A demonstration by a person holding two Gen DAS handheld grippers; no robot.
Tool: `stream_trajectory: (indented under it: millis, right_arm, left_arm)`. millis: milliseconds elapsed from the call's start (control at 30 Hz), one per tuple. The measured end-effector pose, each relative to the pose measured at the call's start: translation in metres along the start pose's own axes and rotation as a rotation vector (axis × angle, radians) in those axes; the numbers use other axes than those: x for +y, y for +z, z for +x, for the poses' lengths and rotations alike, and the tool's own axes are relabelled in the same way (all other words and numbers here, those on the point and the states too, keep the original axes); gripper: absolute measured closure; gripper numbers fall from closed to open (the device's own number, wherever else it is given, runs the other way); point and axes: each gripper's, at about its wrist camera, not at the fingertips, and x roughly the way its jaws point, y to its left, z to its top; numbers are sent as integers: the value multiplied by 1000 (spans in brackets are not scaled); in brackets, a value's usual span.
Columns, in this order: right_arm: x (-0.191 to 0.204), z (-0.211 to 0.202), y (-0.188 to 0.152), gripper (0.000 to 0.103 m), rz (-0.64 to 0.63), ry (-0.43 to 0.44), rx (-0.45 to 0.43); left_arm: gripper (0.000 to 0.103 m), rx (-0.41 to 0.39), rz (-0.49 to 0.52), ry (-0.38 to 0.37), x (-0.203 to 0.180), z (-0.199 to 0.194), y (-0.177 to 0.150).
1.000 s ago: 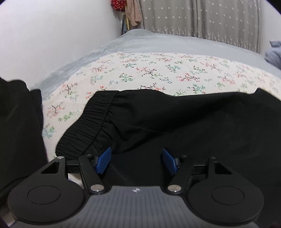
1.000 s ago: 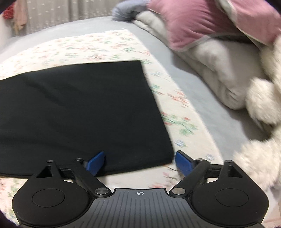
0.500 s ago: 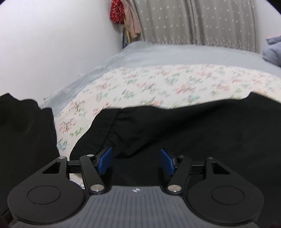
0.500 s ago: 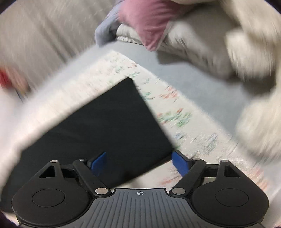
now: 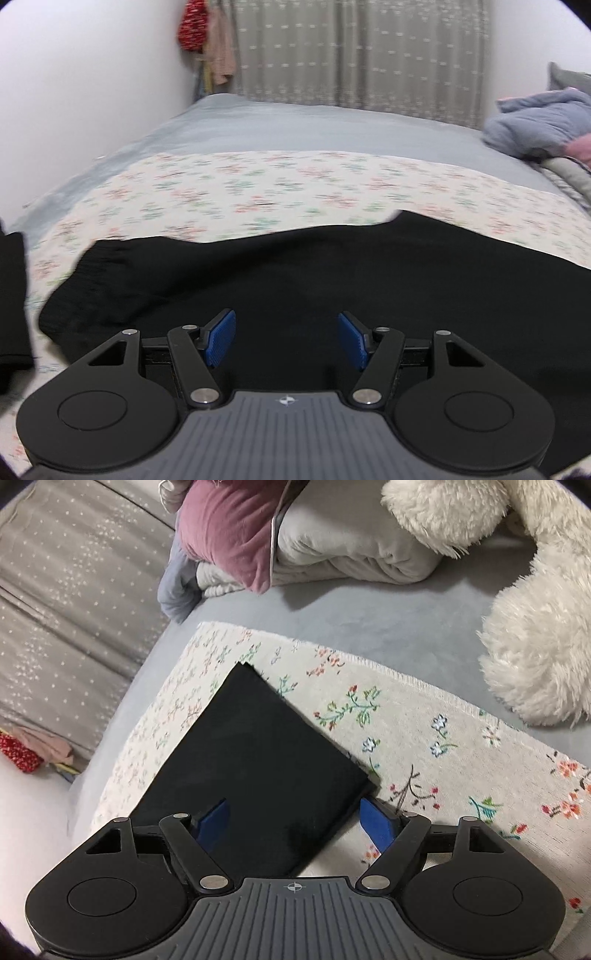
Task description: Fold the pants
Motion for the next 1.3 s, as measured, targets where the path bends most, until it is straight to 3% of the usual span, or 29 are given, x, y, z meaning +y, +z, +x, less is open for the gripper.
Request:
stream_trajectory:
  millis: [100, 300, 467, 533, 733, 967, 1300]
  right_arm:
    - [2, 3, -1, 30, -5, -12, -24]
    - [-8, 6, 1, 60, 52, -15, -51]
    - [-13, 4, 1, 64, 81, 11, -61]
    - [-11, 6, 1, 73, 65, 8, -65]
    - [-4, 9, 0, 86, 53, 17, -69]
    - [6, 1, -2, 92, 42, 36, -121]
    - [-4, 9, -2, 86, 109, 32, -94]
  left_arm:
    - [39, 0, 21, -50, -24, -3, -4]
    - [39, 12, 44, -125, -55, -2, -10]
    - [39, 32, 67, -175, -76, 0, -17]
    - [38, 41, 98, -188, -84, 1, -21]
    - [38, 62, 165, -207, -104, 6, -35]
    - [37, 53, 278, -183, -125, 5, -55]
    - [37, 47, 274, -186, -124, 1, -56]
